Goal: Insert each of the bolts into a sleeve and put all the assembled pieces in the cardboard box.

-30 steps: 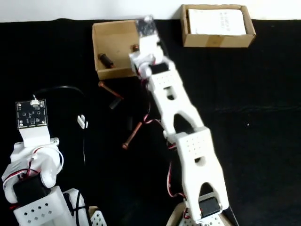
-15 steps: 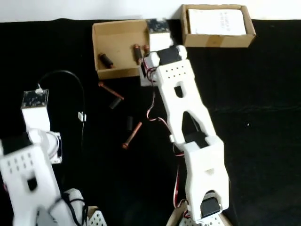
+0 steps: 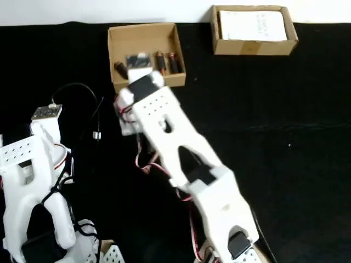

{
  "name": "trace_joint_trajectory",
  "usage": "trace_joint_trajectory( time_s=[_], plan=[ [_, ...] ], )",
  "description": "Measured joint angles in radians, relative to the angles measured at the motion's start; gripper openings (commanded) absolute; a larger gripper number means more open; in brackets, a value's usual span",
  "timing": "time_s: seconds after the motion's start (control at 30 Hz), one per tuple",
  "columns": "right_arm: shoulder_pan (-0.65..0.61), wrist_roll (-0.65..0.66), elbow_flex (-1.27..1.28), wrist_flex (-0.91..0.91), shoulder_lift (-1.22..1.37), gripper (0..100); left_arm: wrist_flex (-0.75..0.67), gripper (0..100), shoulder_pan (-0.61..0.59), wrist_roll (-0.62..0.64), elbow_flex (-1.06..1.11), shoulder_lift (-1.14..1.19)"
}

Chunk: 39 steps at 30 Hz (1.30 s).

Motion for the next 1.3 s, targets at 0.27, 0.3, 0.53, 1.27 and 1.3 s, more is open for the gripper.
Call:
trace_joint_trajectory(
  time_s=[0.27, 0.3, 0.53, 1.27, 1.3],
  plan=[
    [-0.006, -0.038, 0.0, -0.002, 0.192, 15.6, 0.0, 10, 0.0, 0.0, 0.0, 0.0],
    [-0.006, -0.038, 0.0, -0.009, 0.199, 15.6, 0.0, 10, 0.0, 0.0, 0.0, 0.0],
    [-0.008, -0.038, 0.0, -0.086, 0.216, 15.6, 0.0, 10, 0.0, 0.0, 0.0, 0.0],
    [0.035, -0.038, -0.206, -0.055, 0.218, 15.6, 0.0, 10, 0.0, 0.0, 0.0, 0.006],
    [0.035, -0.038, -0.193, -0.074, 0.218, 15.6, 0.0, 10, 0.0, 0.0, 0.0, 0.006]
  ],
)
